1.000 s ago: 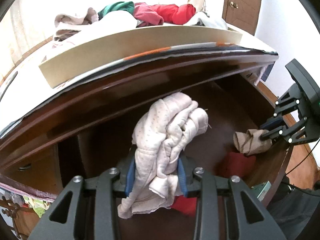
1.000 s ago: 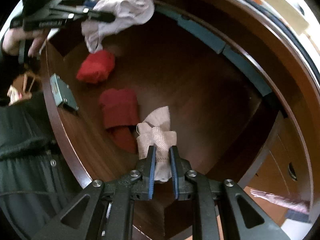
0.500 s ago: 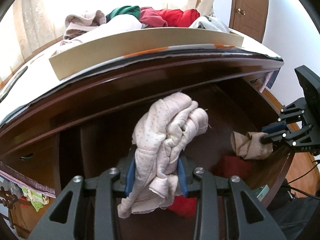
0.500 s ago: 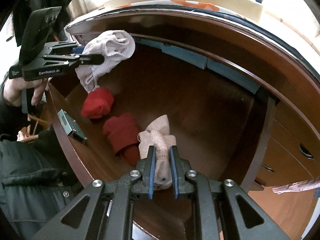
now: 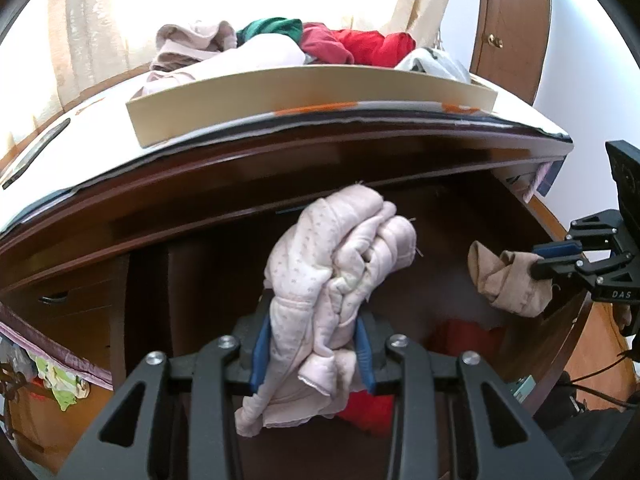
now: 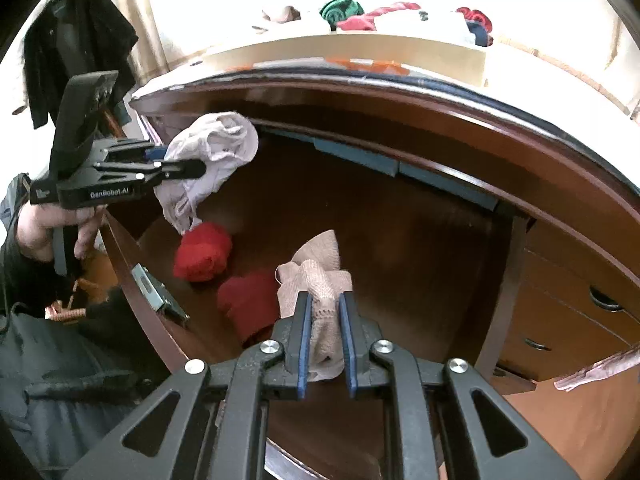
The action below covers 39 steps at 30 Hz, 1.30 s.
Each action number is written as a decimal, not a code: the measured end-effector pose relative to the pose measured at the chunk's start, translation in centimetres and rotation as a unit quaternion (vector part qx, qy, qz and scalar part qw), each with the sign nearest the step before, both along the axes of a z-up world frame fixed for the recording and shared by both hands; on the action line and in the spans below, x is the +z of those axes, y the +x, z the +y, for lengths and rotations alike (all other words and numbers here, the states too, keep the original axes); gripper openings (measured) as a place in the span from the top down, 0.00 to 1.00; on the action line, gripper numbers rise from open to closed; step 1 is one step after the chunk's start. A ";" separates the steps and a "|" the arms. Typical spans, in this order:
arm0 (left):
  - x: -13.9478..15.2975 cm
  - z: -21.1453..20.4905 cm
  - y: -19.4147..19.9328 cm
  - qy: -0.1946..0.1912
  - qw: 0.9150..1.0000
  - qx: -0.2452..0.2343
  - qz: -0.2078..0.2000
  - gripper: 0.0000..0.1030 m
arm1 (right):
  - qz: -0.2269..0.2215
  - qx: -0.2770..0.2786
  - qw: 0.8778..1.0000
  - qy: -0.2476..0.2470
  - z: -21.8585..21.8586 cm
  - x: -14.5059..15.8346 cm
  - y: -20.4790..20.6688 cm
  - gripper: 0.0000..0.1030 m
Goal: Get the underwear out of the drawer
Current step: 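Lift the white dotted underwear and beige sock out of the drawer toward the tray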
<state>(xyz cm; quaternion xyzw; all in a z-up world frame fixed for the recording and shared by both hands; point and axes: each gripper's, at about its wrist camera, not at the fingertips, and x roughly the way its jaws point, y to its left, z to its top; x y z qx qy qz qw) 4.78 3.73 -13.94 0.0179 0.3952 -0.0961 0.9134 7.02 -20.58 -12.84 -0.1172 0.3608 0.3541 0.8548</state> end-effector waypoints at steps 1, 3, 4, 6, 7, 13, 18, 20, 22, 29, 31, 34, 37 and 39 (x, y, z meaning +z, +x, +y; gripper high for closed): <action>0.1 0.2 -0.2 -0.002 1.000 0.002 -0.003 0.67 | -0.004 -0.001 1.000 0.004 0.0 0.2 0.0 0.85; 0.2 0.4 -0.3 -0.004 1.000 0.003 -0.006 0.67 | -0.012 0.000 1.000 0.012 0.0 0.4 -0.2 0.85; 0.3 0.4 -0.4 -0.005 1.000 0.004 -0.008 0.67 | -0.015 0.000 1.000 0.018 -0.1 0.6 -0.3 0.85; 0.5 0.6 -0.6 -0.008 1.000 0.006 -0.011 0.67 | -0.022 -0.001 0.999 0.027 -0.1 0.8 -0.5 0.85; 0.6 0.6 -0.7 -0.009 1.000 0.007 -0.013 0.67 | -0.025 -0.001 0.999 0.031 -0.1 0.8 -0.6 0.85; 1.2 0.6 -1.1 -0.013 1.000 0.013 -0.026 0.67 | -0.032 0.002 0.998 0.052 -0.1 0.8 -1.0 0.85; 1.4 0.8 -1.6 -0.020 0.999 0.023 -0.040 0.67 | -0.043 0.002 0.996 0.072 -0.6 0.8 -1.6 0.85; 1.5 0.8 -1.7 -0.020 0.998 0.027 -0.045 0.67 | -0.048 0.001 0.996 0.078 -0.7 1.0 -1.8 0.85; 1.6 0.8 -1.9 -0.021 0.998 0.028 -0.053 0.67 | -0.053 0.001 0.995 0.085 -0.9 1.2 -2.0 0.85; 2.1 0.8 -2.2 -0.030 0.997 0.031 -0.067 0.67 | -0.065 -0.002 0.993 0.103 -1.3 1.6 -2.3 0.85; 2.2 0.8 -2.3 -0.032 0.996 0.032 -0.072 0.67 | -0.068 -0.001 0.992 0.107 -1.4 1.7 -2.4 0.85; 2.6 0.8 -2.6 -0.037 0.996 0.032 -0.081 0.67 | -0.072 0.000 0.991 0.114 -1.6 1.8 -2.6 0.85; 2.9 0.7 -2.8 -0.040 0.995 0.032 -0.086 0.67 | -0.075 0.000 0.990 0.120 -1.7 1.8 -2.7 0.85; 3.0 0.7 -3.0 -0.041 0.995 0.031 -0.089 0.67 | -0.075 0.001 0.990 0.123 -1.8 1.9 -2.8 0.85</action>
